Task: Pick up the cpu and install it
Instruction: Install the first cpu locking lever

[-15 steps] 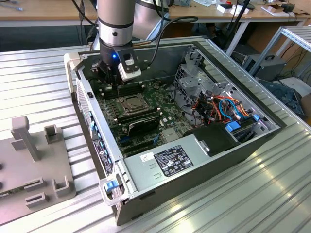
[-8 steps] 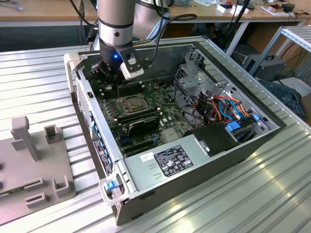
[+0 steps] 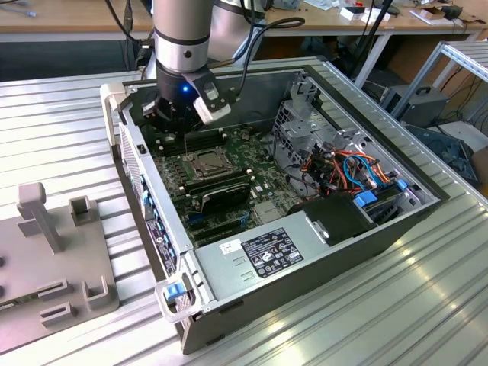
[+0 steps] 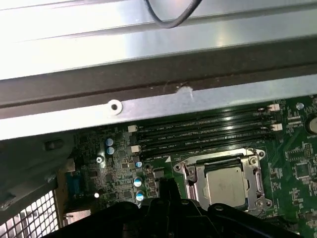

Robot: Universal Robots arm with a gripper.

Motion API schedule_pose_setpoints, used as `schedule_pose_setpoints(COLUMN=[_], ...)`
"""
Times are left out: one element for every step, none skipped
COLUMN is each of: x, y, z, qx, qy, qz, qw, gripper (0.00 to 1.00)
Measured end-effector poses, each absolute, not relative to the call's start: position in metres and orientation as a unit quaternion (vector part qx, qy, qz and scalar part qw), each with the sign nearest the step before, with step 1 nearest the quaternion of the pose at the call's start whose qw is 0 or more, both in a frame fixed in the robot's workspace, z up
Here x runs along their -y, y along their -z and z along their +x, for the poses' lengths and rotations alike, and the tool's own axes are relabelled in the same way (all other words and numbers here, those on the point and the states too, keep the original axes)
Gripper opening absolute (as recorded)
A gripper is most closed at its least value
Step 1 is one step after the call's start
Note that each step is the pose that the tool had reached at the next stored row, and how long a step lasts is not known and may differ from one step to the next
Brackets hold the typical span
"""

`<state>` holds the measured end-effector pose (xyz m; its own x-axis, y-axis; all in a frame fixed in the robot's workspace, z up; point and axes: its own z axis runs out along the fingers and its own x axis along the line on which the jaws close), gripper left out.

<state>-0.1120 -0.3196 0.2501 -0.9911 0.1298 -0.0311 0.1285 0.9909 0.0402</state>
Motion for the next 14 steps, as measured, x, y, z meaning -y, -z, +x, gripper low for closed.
schedule_pose_setpoints(x=[0.3196, 0.3196, 0.3196, 0.3196, 0.3196, 0.3196, 0.3196, 0.3187, 0.3176, 0.3161, 0.3136, 0.3122, 0.3112, 0.3100], y=[-0.2500, -0.2500, -0.2499, -0.2499, -0.2499, -0.2498, -0.2499, -0.2498, -0.2498, -0.2498, -0.2497, -0.2497, -0.2497, -0.2497], z=[-0.1120, -0.1120, -0.1120, -0.1120, -0.1120, -0.1120, -0.1120, -0.1120, -0.1120, -0.1120, -0.1120, -0.1120, -0.1120, -0.1120], qx=[-0.999, -0.999, -0.999, -1.000, -1.000, -1.000, -1.000, -1.000, -1.000, -1.000, -1.000, -1.000, -1.000, -1.000], qy=[-0.019, -0.020, -0.020, -0.020, -0.020, -0.020, -0.020, -0.020, -0.020, -0.020, -0.020, -0.020, -0.020, -0.020], qz=[0.046, 0.036, 0.028, 0.014, 0.006, -0.006, -0.010, -0.010, -0.010, -0.010, -0.010, -0.010, -0.010, -0.010], qw=[0.016, 0.016, 0.016, 0.016, 0.016, 0.015, 0.015, 0.015, 0.015, 0.015, 0.015, 0.015, 0.015, 0.015], gripper=[0.11, 0.11, 0.11, 0.11, 0.11, 0.11, 0.11, 0.11, 0.11, 0.11, 0.11, 0.11, 0.11, 0.11])
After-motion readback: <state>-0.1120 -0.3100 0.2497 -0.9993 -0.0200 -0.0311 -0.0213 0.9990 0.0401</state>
